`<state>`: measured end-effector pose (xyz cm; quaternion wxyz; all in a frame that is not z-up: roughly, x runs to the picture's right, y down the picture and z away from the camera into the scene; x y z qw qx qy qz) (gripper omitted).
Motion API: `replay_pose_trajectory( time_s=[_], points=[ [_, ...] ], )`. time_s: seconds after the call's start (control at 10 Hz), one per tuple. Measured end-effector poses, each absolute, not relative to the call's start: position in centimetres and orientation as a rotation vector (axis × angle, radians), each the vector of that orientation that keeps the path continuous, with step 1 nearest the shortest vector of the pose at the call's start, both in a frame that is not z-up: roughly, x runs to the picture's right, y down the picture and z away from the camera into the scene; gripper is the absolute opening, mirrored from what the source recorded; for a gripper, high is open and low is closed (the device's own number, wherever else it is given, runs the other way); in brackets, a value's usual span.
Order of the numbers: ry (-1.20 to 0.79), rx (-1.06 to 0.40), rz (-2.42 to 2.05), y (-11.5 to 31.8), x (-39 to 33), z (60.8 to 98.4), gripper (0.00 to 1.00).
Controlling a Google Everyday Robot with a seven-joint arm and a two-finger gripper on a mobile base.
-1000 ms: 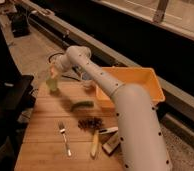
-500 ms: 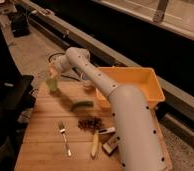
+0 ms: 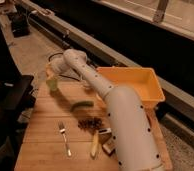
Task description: Place apple in plastic cup
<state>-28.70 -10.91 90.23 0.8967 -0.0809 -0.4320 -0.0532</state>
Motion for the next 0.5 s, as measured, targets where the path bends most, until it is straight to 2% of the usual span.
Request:
replay_pose_trajectory(
  time_s=[0.3,0.5],
  points=[
    [-0.917,-0.187,-0.104,-10.0,-29.8,91.2,0.49],
    [-0.915,-0.198,-0.084,-9.3,-29.6,92.6,0.67]
  ],
)
